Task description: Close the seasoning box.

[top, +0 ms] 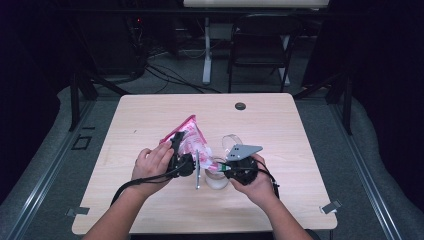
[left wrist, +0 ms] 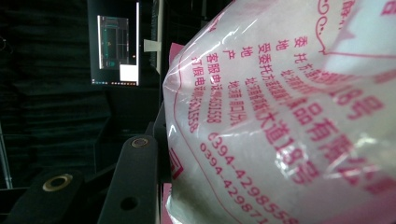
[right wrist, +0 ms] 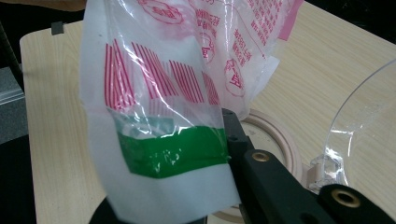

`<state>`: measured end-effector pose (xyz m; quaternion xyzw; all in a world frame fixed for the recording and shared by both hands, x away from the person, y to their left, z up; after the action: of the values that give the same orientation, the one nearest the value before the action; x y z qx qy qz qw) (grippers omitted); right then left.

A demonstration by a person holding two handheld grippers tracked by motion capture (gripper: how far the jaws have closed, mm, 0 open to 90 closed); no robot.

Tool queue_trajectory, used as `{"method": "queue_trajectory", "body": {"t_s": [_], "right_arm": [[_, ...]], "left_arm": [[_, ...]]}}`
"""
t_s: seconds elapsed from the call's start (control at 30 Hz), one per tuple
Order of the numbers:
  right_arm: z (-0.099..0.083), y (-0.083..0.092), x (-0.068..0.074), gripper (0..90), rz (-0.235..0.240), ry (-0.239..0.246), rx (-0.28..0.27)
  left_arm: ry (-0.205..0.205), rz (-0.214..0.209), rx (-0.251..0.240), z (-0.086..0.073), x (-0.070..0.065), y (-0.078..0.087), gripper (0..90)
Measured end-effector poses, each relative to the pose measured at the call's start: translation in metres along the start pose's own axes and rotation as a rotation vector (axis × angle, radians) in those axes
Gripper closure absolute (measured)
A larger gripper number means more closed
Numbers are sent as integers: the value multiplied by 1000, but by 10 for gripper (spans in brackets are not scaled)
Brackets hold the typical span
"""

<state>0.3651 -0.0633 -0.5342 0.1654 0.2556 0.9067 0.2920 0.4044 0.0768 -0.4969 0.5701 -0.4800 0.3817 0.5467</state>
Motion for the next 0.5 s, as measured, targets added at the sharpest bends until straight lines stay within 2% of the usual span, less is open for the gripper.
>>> {"method": "queue_trajectory", "body": {"t_s": [0.5], "right_arm": [[-1, 0, -1, 900, -1, -2, 2]], "left_arm": [[-8, 6, -2, 1, 2, 1, 626]]}}
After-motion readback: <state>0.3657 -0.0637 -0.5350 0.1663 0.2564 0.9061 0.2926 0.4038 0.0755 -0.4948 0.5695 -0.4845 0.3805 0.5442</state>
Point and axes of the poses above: each handheld gripper's, and its own axes: y roughly backward along the jaws, z roughly out of its top, x roughly to its left, the point moved 9 cm from there along -y, roughly forward along the jaws, and after that the axes turned 11 degrees about -y, right-handed, at the moved point
